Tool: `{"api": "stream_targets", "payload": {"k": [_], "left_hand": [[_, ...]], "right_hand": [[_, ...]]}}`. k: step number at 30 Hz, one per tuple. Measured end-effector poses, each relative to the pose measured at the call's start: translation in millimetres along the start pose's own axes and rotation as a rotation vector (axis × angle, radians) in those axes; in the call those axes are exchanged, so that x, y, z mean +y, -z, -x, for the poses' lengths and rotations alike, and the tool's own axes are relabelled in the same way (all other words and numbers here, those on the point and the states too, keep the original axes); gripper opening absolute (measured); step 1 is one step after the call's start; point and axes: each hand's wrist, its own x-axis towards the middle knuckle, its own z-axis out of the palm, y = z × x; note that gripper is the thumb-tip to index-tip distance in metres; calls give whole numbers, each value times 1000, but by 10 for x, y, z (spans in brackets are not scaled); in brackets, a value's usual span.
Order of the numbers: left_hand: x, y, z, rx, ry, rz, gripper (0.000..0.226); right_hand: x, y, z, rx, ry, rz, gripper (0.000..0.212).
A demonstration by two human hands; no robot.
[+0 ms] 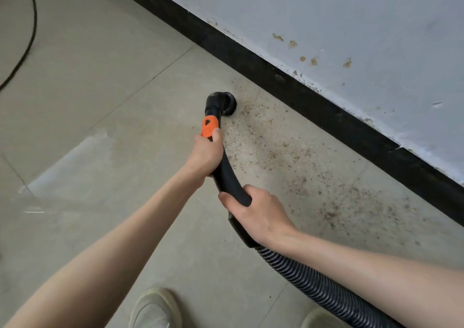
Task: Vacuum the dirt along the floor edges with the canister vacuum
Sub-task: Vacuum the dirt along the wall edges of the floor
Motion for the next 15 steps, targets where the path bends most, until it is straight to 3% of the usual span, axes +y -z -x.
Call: {"api": "stream_targets", "payload": {"k": [8, 15], "left_hand": [[463, 36, -425, 5, -5, -38, 57], [852, 65, -569, -54, -40, -76, 46]], "right_hand": [[-230, 235, -518, 32, 68, -35, 41], [-396, 431, -878, 56, 54, -89, 48]]}}
